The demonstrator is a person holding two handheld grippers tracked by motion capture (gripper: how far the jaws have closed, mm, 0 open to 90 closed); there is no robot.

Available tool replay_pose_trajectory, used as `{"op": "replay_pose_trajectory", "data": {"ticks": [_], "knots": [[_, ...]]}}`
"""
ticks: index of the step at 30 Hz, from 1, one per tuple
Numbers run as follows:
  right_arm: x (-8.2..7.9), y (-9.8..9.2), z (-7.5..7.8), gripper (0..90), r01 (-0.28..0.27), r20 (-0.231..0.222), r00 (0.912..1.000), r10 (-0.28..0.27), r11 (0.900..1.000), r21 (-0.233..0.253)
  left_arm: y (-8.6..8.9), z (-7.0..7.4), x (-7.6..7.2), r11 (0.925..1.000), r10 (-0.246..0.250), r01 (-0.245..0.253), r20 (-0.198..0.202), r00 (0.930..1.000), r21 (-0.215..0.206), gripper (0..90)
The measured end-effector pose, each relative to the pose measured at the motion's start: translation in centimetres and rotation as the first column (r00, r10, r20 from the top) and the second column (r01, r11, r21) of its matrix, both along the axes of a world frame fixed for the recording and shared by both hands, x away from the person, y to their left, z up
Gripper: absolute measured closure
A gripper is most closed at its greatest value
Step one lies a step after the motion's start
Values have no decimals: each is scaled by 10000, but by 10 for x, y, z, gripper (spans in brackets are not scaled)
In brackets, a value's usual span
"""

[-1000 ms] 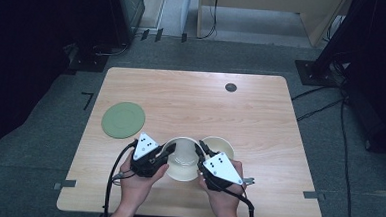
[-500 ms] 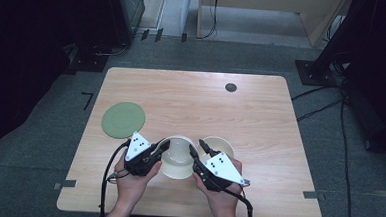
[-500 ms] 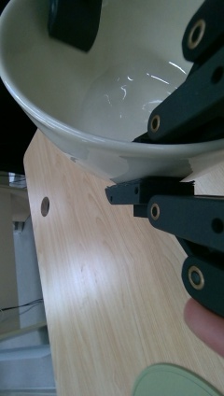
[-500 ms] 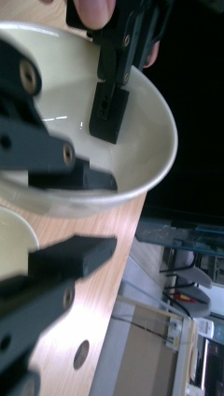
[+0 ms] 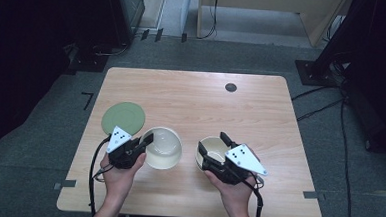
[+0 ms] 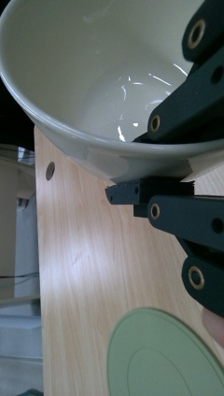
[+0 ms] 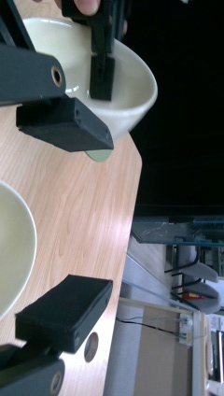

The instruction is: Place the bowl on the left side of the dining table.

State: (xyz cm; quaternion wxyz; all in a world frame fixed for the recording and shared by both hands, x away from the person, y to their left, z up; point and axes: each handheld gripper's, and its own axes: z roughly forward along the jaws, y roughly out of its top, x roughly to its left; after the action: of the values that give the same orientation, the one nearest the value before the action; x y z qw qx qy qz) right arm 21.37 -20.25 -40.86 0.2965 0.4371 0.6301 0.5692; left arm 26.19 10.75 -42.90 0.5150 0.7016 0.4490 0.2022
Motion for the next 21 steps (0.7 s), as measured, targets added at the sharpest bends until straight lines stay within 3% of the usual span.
{"op": "replay_pose_trajectory", "data": {"ticks": [12, 21], "knots": [[11, -36, -6, 198, 738, -505, 9960, -737, 9973, 1, 22, -5, 7, 9977, 684, -684, -82, 9976, 7, 845], [19, -63, -18, 177, 1460, -954, 9844, -1475, 9890, -226, 38, -10, 12, 9938, 1107, -1108, -179, 9937, -27, 845]]}}
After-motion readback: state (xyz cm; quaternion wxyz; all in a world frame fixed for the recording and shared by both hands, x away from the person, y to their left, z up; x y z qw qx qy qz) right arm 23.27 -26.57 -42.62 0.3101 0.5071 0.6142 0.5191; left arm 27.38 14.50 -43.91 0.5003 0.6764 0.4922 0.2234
